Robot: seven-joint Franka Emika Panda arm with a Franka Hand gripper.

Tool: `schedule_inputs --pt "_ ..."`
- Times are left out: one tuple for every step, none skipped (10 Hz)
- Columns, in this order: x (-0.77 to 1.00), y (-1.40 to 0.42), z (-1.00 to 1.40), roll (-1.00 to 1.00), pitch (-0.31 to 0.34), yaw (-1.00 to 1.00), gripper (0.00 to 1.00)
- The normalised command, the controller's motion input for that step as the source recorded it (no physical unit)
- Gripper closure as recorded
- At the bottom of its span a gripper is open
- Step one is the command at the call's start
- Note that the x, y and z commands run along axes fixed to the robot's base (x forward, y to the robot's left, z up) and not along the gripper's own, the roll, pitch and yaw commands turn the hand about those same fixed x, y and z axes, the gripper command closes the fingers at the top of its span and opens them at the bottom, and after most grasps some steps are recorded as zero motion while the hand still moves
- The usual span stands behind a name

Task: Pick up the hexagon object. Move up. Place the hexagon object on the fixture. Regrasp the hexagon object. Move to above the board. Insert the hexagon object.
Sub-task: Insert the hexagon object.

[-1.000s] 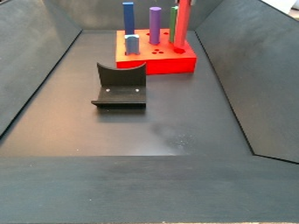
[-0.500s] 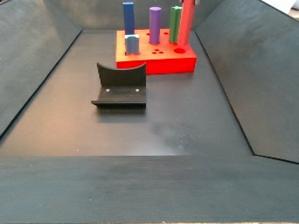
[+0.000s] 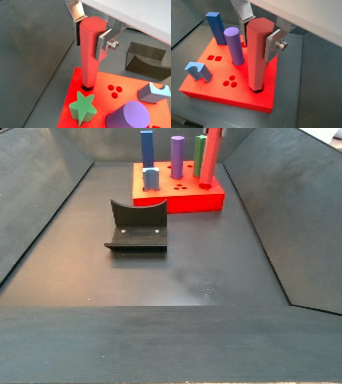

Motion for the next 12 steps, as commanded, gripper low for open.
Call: schedule_inputs --pt "0.00 0.00 -0.25 0.02 0.000 0.00 1.00" --pt "0.01 -0.01 -0.23 0.02 -0.034 0.00 1.00" --pt "0.02 -0.07 -0.22 0.01 -0.067 0.00 1.00" --pt "0.02 -0.06 -0.18 0.00 -0.063 0.00 1.00" --pt "0.00 -0.07 -0.08 0.00 -0.040 0.00 1.00" --pt "0.05 -0.07 -0.07 0.00 -0.026 0.00 1.00" --pt "0.09 0.00 -0.13 0.00 -0.030 0.00 1.00" --pt "0.17 -0.03 -0.14 0.00 -0.020 0.01 1.00" --pt "0.16 -0.05 -0.15 0.01 -0.011 0.05 1.00" --pt "0.00 0.00 -0.27 0.05 -0.007 0.09 1.00" --pt "0.00 0.00 -0.34 0.10 0.000 0.08 1.00" --pt "0.05 -0.02 -0.38 0.10 0.000 0.07 1.00"
